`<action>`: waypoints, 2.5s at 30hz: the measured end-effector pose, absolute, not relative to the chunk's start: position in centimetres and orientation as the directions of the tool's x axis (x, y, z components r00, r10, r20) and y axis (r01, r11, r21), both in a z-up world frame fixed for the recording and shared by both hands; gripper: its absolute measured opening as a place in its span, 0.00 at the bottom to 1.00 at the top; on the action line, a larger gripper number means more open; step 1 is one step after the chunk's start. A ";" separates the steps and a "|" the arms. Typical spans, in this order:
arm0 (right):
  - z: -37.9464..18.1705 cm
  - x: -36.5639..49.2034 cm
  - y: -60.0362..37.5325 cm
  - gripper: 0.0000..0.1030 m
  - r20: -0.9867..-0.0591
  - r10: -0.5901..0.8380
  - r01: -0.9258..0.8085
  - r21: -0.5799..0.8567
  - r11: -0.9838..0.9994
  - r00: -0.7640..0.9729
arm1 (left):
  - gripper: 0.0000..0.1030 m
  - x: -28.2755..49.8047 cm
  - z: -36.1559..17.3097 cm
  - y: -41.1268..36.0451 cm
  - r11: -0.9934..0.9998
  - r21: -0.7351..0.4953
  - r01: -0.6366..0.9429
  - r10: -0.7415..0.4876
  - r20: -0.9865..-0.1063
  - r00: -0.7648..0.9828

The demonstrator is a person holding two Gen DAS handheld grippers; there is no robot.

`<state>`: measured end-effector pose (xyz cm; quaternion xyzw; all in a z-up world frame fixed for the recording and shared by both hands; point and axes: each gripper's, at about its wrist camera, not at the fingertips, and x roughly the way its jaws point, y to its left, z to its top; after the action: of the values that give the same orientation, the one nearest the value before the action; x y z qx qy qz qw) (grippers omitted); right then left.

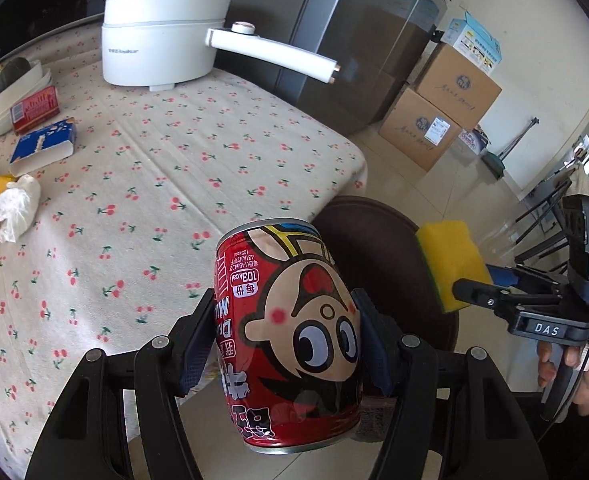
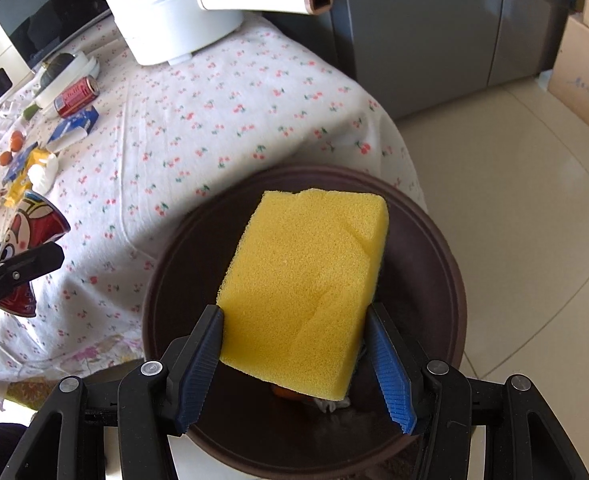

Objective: Collect trash
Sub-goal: 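Lower the can and sponge into the brown bin and open both grippers, then move both grippers back over the items on the table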

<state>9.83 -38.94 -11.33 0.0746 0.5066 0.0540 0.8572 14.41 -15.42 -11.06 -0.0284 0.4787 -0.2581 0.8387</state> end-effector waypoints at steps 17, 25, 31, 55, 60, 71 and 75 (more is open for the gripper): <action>-11.8 8.8 -43.0 0.78 -0.861 0.144 0.088 0.212 0.973 0.488 | 0.64 14.6 -13.7 -21.2 0.810 -0.338 0.479 -0.522 -0.788 0.327; -11.0 9.1 -43.2 0.80 -0.852 0.148 0.083 0.218 0.972 0.502 | 0.90 16.0 -12.9 -17.6 0.887 -0.272 0.373 -0.415 -0.822 0.389; -10.5 9.6 -41.8 0.83 -0.853 0.117 0.064 0.173 0.983 0.508 | 1.00 16.3 -12.1 -14.1 0.926 -0.215 0.310 -0.341 -0.828 0.445; -7.0 15.0 -26.3 0.88 -0.813 0.245 -0.117 0.215 0.969 0.528 | 1.00 15.6 -8.0 5.1 0.995 -0.099 0.020 -0.094 -0.836 0.540; -7.8 16.5 -22.0 0.89 -0.824 0.261 -0.155 0.211 0.965 0.503 | 1.00 15.6 -8.7 9.5 0.996 -0.063 -0.071 -0.015 -0.839 0.545; -10.9 20.8 -11.6 0.89 -0.857 0.249 -0.245 0.149 0.958 0.451 | 1.00 15.8 -9.8 17.5 0.954 -0.137 -0.268 0.016 -0.866 0.500; -12.0 23.2 -8.0 0.88 -0.853 0.248 -0.273 0.130 0.953 0.459 | 1.00 16.2 -10.0 18.8 0.948 -0.137 -0.289 0.024 -0.871 0.491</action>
<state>23.17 -7.98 -12.04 -0.0125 0.4973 0.1523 0.8540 16.17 18.83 -10.02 -0.1334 0.4961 0.0916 0.8530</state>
